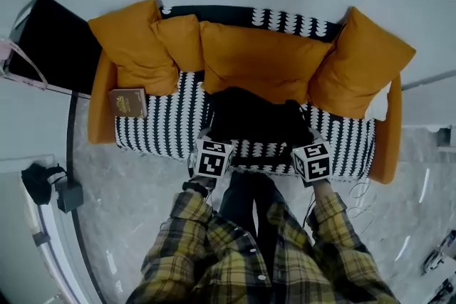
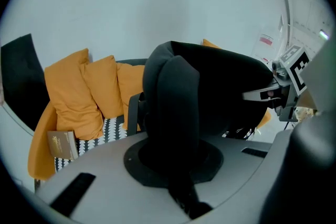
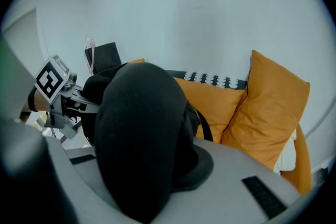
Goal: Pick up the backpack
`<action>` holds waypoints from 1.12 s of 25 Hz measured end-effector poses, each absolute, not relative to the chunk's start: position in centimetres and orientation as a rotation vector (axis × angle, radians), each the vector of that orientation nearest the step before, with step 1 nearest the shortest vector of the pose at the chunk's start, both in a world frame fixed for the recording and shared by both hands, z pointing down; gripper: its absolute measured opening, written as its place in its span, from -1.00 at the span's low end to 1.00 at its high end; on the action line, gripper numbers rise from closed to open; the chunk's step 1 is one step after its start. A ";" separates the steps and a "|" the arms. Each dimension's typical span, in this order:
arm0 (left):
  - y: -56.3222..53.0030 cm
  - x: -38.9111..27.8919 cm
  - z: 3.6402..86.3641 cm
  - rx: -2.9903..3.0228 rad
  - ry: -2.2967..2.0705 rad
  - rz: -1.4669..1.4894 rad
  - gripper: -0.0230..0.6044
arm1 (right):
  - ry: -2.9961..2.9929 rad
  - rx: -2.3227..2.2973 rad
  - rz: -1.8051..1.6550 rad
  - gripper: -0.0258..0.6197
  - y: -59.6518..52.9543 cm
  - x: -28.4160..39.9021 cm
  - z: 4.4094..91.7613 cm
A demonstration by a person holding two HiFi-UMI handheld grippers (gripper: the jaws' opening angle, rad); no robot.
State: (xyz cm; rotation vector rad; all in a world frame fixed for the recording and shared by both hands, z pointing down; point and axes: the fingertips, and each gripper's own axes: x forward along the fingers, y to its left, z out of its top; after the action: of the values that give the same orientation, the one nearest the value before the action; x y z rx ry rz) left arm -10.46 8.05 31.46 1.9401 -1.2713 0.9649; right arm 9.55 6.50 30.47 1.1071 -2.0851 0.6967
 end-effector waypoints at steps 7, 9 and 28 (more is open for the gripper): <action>7.0 -10.4 26.1 2.010 -1.290 0.896 -0.82 | -2.152 1.152 0.673 -0.83 5.7 9.6 24.8; 6.9 -10.4 24.7 2.028 -1.299 0.877 -0.82 | -2.170 1.166 0.655 -0.83 5.6 9.6 23.3; 7.8 -10.3 7.8 2.245 -1.364 0.575 -0.82 | -2.461 1.296 0.449 -0.83 6.2 9.2 5.5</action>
State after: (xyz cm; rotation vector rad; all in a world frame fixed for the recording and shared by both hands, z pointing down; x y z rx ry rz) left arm -10.30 7.76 7.77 2.2450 -1.3643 0.5750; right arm 9.23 6.21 5.55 1.2960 -2.4614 0.4494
